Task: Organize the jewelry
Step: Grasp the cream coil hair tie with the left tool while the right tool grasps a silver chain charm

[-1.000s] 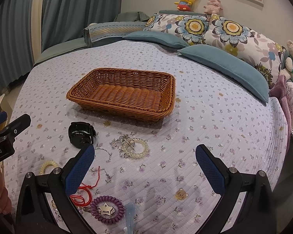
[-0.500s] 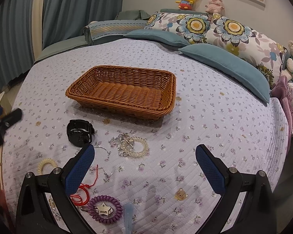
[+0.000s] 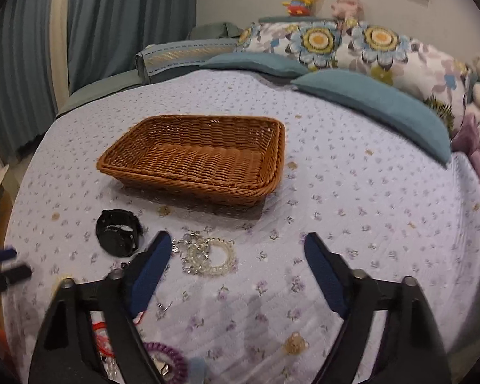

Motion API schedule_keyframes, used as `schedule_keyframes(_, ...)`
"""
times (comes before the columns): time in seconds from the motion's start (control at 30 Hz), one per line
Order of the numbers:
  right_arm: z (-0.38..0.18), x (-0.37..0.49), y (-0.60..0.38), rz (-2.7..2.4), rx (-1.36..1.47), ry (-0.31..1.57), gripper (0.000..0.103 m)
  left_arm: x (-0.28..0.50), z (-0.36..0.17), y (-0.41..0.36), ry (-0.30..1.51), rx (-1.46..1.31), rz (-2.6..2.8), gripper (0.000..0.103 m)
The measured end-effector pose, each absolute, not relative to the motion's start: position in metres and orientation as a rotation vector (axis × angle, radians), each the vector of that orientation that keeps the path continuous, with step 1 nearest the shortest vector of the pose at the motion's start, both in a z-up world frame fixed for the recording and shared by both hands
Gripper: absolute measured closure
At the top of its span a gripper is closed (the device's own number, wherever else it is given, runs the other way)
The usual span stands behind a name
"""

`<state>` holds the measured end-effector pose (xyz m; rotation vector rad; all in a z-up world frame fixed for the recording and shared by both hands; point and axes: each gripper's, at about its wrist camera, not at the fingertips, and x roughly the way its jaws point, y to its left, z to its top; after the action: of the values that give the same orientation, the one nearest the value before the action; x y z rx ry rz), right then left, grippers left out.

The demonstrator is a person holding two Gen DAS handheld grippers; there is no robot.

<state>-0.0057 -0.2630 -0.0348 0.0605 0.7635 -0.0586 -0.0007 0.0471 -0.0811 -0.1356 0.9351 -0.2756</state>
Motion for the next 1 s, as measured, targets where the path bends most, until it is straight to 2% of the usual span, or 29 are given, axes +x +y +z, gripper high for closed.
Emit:
schedule_keyframes(0.03,-0.039,0.0,-0.267,-0.055,0.077,0.786,0.054,-0.001,-0.084,0.046,0.941,-0.135,-0.281,0.016)
schedule_keyframes(0.07,-0.047,0.008,-0.274,-0.044,0.116,0.826,0.058,-0.001,-0.086,0.044,0.948,-0.136,-0.289,0.022)
schedule_keyframes(0.1,-0.054,0.015,-0.281,-0.039,0.161,0.857,0.059,0.0,-0.089,0.044,0.962,-0.142,-0.299,0.03)
schedule_keyframes(0.17,-0.07,0.025,-0.295,-0.021,0.242,0.915,0.059,0.002,-0.094,0.045,0.982,-0.155,-0.304,0.031)
schedule_keyframes(0.23,-0.083,0.032,-0.304,-0.023,0.294,0.948,0.067,0.004,-0.096,0.046,0.987,-0.159,-0.305,0.033)
schedule_keyframes(0.3,-0.092,0.036,-0.307,-0.012,0.325,0.968,0.072,0.004,-0.096,0.045,0.985,-0.148,-0.31,0.039)
schedule_keyframes(0.77,-0.112,0.05,-0.273,0.02,0.19,1.042,0.073,0.004,-0.11,0.02,1.042,-0.044,-0.347,0.041)
schedule_keyframes(0.83,-0.112,0.05,-0.263,0.026,0.139,1.047,0.09,0.003,-0.112,0.015,1.043,-0.017,-0.342,0.053)
schedule_keyframes(0.9,-0.109,0.048,-0.254,0.043,0.107,1.034,0.091,0.002,-0.113,0.01,1.035,0.018,-0.333,0.059)
schedule_keyframes(0.97,-0.1,0.043,-0.25,0.072,0.1,1.007,0.091,0.002,-0.113,0.007,1.03,0.038,-0.335,0.072)
schedule_keyframes(1.0,-0.094,0.04,-0.248,0.088,0.099,0.988,0.091,0.002,-0.113,0.005,1.029,0.041,-0.338,0.085)
